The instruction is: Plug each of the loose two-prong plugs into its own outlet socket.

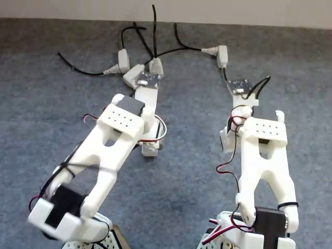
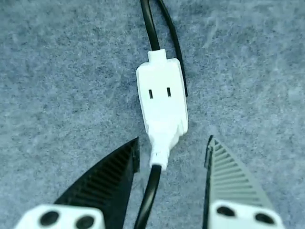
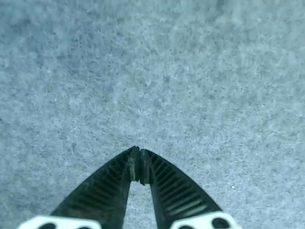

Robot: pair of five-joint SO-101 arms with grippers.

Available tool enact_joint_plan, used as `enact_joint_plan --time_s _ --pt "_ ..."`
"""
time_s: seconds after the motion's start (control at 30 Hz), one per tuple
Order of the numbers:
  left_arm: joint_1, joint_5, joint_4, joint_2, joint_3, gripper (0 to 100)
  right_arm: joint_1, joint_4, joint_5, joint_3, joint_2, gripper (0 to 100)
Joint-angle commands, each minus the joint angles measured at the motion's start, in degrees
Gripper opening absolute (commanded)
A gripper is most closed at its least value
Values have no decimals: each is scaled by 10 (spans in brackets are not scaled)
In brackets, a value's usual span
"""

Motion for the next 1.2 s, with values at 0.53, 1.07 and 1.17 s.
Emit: enact_joint_plan --time_s 0.53,1.07,1.17 --pt "-17 52 -71 231 -105 153 3 4 4 1 -22 8" --pt "-130 -90 18 254 -398 11 3 13 4 0 -19 8" --pt "-145 -90 59 283 -507 34 3 10 4 1 -19 8"
